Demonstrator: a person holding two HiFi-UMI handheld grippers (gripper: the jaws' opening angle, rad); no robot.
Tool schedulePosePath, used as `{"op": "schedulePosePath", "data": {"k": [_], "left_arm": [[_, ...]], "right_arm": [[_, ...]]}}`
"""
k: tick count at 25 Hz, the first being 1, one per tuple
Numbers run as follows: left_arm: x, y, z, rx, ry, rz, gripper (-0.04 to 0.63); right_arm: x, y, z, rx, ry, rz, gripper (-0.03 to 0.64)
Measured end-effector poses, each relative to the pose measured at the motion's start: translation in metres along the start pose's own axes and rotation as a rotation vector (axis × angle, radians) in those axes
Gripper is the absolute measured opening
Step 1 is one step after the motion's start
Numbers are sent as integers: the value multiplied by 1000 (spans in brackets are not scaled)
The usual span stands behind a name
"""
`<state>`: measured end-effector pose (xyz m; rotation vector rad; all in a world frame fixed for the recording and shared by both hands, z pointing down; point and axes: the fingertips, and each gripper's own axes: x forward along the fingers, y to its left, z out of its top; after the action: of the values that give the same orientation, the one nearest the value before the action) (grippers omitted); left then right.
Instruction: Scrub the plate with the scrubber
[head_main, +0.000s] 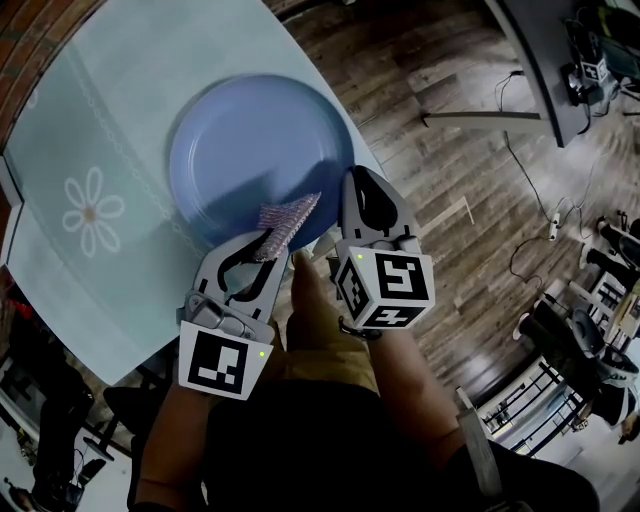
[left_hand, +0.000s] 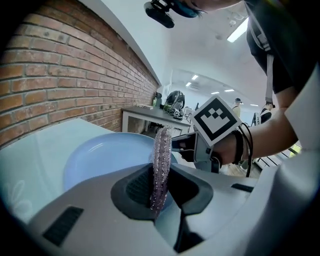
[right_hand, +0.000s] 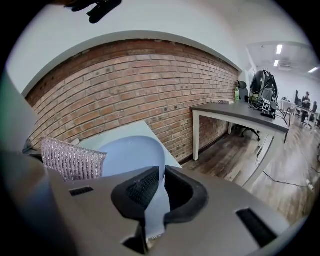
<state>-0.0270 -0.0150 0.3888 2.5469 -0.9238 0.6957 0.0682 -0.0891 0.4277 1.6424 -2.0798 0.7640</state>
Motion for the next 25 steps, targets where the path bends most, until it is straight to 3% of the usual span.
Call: {"op": "schedulePosePath", "data": {"k": [7,14,25], "left_arm": [[29,-21,14,-5,-21,-72,80],[52,-9,33,-50,-81,-53,80],[88,23,59,39,-68,-20,80]], "right_arm": [[1,-3,2,17,-8,4,46],[1,-3,2,33,-15,6,46],[4,-5,3,40,-14,1,46]]}}
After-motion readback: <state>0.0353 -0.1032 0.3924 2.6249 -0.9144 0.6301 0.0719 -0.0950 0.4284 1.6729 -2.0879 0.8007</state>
